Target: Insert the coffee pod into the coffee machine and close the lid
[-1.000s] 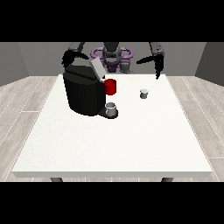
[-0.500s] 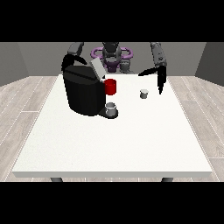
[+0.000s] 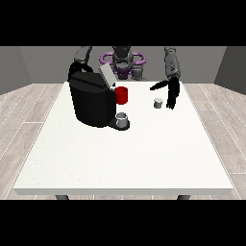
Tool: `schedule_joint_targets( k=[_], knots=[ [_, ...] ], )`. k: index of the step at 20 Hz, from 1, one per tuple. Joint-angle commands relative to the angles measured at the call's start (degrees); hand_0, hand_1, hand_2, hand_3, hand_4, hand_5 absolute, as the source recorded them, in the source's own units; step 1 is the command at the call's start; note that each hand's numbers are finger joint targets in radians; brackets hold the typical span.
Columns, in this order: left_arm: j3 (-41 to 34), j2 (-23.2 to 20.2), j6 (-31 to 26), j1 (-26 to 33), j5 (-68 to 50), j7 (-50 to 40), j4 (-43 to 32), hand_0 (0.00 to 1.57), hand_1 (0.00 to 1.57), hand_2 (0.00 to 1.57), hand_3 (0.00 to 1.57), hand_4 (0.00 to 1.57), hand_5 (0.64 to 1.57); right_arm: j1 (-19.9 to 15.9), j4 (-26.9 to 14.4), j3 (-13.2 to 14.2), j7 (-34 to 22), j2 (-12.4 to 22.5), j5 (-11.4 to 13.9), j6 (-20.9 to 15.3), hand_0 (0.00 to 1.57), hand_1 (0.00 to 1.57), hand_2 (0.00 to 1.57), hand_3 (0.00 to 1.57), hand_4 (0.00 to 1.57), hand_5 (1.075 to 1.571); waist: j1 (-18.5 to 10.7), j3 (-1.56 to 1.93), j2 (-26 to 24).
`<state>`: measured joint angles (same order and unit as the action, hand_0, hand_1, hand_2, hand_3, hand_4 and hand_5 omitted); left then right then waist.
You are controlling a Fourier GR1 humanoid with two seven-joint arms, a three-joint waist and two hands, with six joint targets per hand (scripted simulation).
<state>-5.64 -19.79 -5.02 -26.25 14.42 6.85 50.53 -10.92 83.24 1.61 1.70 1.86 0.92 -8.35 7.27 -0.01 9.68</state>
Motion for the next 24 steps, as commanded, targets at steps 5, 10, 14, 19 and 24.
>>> schedule_joint_targets(
  k=[5, 10, 14, 19, 24],
  knots=[
    [0.3, -0.9, 1.4, -1.3, 4.6, 1.6, -8.8, 0.81, 0.81, 0.85, 0.50, 0.00, 1.571, -0.6, -0.2, 0.4, -3.3, 0.5, 0.1, -0.5, 0.00, 0.00, 0.00, 0.00, 0.39, 1.571, -0.1, -0.01, -1.8],
    [1.6, -3.3, 1.9, -5.9, 8.5, 0.9, -11.2, 0.58, 0.58, 0.72, 0.47, 0.00, 1.571, -3.3, -1.3, -1.0, -1.8, -1.5, 1.7, -2.5, 0.00, 0.00, 0.00, 0.00, 0.45, 1.571, 1.3, -0.01, 1.4],
    [4.4, -1.7, 6.0, -2.7, 13.0, 3.8, -12.7, 0.55, 0.55, 0.70, 0.45, 0.00, 1.571, 0.5, -1.8, -2.5, 0.0, -1.8, 1.8, -2.4, 0.00, 0.00, 0.00, 0.00, 0.52, 1.571, 0.7, -0.01, -0.5],
    [2.6, -0.8, 11.4, -5.6, 14.4, 7.0, -15.4, 0.72, 0.72, 0.85, 0.62, 0.15, 1.571, -2.6, -1.2, 1.1, -1.5, 0.6, -1.4, 0.1, 0.00, 0.00, 0.00, 0.00, 0.51, 1.571, 1.6, -0.01, 1.2],
    [1.8, -0.2, 15.6, -6.8, 16.2, 7.1, -17.6, 0.82, 0.82, 0.97, 0.74, 0.39, 1.571, 0.5, -2.3, -0.7, 2.1, -0.7, -1.1, 0.3, 0.00, 0.00, 0.00, 0.00, 0.51, 1.571, 2.3, -0.01, 1.2]
  ],
)
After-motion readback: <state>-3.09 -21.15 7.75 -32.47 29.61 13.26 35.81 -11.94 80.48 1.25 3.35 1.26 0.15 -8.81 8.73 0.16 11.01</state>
